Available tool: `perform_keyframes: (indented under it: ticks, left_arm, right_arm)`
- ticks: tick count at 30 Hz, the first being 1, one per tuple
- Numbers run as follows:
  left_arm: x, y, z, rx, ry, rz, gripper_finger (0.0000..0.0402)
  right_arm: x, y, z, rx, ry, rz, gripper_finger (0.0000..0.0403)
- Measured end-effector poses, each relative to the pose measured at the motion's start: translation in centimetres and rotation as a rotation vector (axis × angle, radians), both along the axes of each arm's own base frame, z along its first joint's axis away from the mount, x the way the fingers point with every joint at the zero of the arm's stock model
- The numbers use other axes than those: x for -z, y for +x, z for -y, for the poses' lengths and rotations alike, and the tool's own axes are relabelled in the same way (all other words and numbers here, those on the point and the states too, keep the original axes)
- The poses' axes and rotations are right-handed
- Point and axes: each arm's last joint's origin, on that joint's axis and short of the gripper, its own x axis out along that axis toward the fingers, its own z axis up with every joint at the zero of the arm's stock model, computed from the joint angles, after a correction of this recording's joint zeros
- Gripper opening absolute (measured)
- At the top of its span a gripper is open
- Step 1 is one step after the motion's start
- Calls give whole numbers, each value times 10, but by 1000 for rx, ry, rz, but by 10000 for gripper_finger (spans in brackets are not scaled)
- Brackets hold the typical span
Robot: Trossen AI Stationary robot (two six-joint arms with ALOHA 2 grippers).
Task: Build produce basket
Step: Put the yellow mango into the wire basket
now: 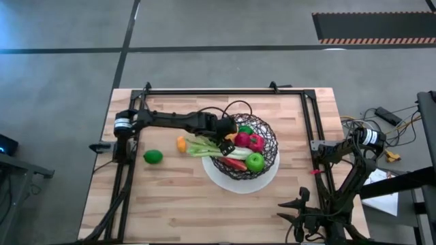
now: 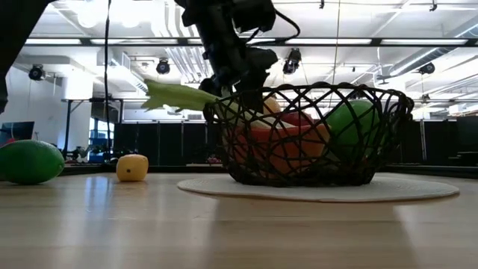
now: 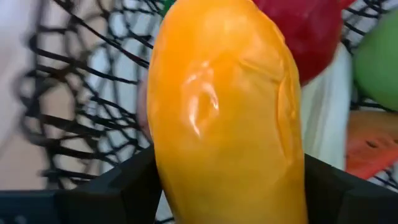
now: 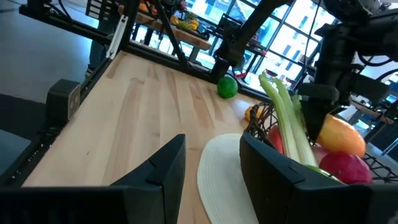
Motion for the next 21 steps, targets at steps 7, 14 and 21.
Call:
perform_keyframes:
  ticks: [7, 14, 21]
  left_arm:
    - [-2, -1, -8, 0, -104, 19, 283]
    - [-20, -8, -16, 7, -157, 69, 309]
    - [-46, -15, -17, -60, -12, 129, 306]
  right_arm:
    - [1, 0, 1, 0, -5, -1, 139]
    - [2, 0, 1, -1, -8, -3, 139]
    - [2, -1, 2, 0, -9, -3, 139]
